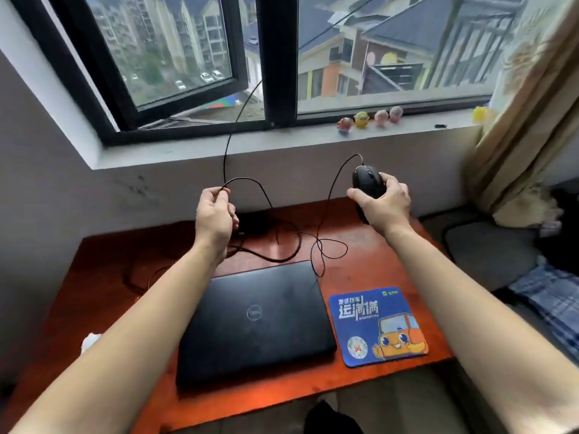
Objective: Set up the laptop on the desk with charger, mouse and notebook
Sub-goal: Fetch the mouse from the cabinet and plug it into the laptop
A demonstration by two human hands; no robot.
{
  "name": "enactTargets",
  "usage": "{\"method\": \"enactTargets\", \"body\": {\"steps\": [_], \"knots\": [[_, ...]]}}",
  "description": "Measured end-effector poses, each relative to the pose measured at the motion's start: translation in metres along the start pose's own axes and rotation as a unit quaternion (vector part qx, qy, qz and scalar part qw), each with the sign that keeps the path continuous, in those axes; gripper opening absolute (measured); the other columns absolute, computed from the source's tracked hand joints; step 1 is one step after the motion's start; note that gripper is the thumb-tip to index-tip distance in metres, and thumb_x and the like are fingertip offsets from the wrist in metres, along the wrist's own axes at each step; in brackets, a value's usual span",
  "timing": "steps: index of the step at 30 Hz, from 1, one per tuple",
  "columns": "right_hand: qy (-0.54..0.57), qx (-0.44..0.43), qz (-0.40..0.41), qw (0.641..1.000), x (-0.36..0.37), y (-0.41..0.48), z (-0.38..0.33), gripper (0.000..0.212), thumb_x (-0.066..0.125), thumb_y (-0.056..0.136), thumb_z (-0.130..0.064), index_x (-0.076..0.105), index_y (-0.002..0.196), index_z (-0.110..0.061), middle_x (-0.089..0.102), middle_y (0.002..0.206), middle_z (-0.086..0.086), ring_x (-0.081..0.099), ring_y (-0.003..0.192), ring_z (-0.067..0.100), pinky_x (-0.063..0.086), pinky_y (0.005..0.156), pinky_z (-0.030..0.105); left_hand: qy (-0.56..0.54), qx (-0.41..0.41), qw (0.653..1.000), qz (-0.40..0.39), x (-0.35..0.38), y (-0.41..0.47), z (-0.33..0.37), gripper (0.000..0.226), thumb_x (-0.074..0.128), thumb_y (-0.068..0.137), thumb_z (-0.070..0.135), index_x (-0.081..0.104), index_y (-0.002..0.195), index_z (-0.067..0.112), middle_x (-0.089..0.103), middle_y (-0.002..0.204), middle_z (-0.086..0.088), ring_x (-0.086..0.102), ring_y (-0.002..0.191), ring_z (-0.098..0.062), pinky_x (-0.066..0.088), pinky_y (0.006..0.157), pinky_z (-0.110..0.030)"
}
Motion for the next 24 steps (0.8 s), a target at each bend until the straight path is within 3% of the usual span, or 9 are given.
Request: {"method": "enactTargets", "body": {"steps": [3, 6, 10, 12, 15, 19, 24], "knots": [[0.005, -0.013, -0.01, 1.0, 0.017, 0.056, -0.005, 0.07, 0.082, 0.073, -0.046, 0.058, 0.133, -0.02, 0.052, 0.123, 0.007, 0.054, 0.11, 0.02, 0.03, 0.09, 0.015, 0.017, 0.022, 0.999, 0.039, 0.03, 0.042, 0.015, 0.018, 0.035, 0.106, 0.016, 0.047, 0.095, 0.023, 0.044, 0.061, 0.001, 0.041, 0.047, -0.009, 0.035, 0.043, -0.021], [0.022, -0.034, -0.008, 0.999, 0.025, 0.099, -0.009, 0.071, 0.08, 0.071, -0.05, 0.057, 0.132, -0.021, 0.048, 0.115, 0.0, 0.045, 0.098, 0.008, 0.027, 0.089, 0.01, 0.008, 0.052, 0.995, 0.088, 0.053, 0.071, 0.03, 0.02, 0.035, 0.106, 0.017, 0.046, 0.092, 0.025, 0.043, 0.062, 0.001, 0.04, 0.047, -0.008, 0.034, 0.041, -0.018], [0.023, -0.033, -0.024, 0.999, 0.045, 0.128, 0.021, 0.073, 0.075, 0.069, -0.056, 0.057, 0.13, -0.022, 0.045, 0.111, -0.004, 0.043, 0.095, 0.005, 0.028, 0.089, 0.009, 0.044, 0.062, 0.992, 0.096, 0.079, 0.091, 0.007, 0.019, 0.037, 0.106, 0.017, 0.047, 0.092, 0.026, 0.043, 0.061, 0.002, 0.04, 0.048, -0.009, 0.036, 0.043, -0.019], [-0.001, -0.007, -0.053, 0.999, 0.063, 0.126, 0.056, 0.07, 0.08, 0.071, -0.051, 0.056, 0.13, -0.022, 0.044, 0.111, -0.005, 0.042, 0.094, 0.004, 0.027, 0.087, 0.008, 0.073, 0.02, 0.993, 0.088, 0.089, 0.088, -0.031, 0.02, 0.039, 0.106, 0.017, 0.047, 0.09, 0.026, 0.043, 0.061, 0.001, 0.04, 0.047, -0.009, 0.036, 0.043, -0.019], [-0.055, 0.057, -0.11, 0.991, 0.085, 0.098, 0.121, 0.067, 0.081, 0.074, -0.046, 0.056, 0.131, -0.02, 0.046, 0.11, -0.003, 0.052, 0.101, 0.015, 0.034, 0.09, 0.019, 0.112, -0.084, 0.988, 0.068, 0.094, 0.059, -0.112, 0.02, 0.04, 0.104, 0.015, 0.049, 0.089, 0.024, 0.046, 0.062, -0.001, 0.042, 0.051, -0.011, 0.037, 0.046, -0.021], [-0.134, 0.136, -0.196, 0.962, 0.1, 0.03, 0.204, 0.07, 0.079, 0.074, -0.048, 0.053, 0.133, -0.02, 0.047, 0.115, 0.001, 0.058, 0.108, 0.026, 0.044, 0.094, 0.032, 0.178, -0.23, 0.957, 0.018, 0.083, -0.007, -0.215, 0.017, 0.04, 0.104, 0.023, 0.054, 0.095, 0.026, 0.058, 0.068, 0.0, 0.053, 0.064, -0.014, 0.045, 0.059, -0.029], [-0.226, 0.166, -0.223, 0.934, 0.091, -0.04, 0.255, 0.073, 0.073, 0.078, -0.051, 0.046, 0.138, -0.02, 0.044, 0.123, 0.004, 0.06, 0.106, 0.031, 0.047, 0.085, 0.036, 0.22, -0.306, 0.925, -0.045, 0.065, -0.064, -0.274, 0.017, 0.045, 0.103, 0.023, 0.058, 0.093, 0.023, 0.067, 0.078, -0.005, 0.058, 0.067, -0.016, 0.043, 0.059, -0.03]]}}
Point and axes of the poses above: each hand's wrist, its own y-axis towards the middle knuckle, its own x-axis out of the palm, z = x × y, the point moved 8 cm from there along y, towards the middle knuckle
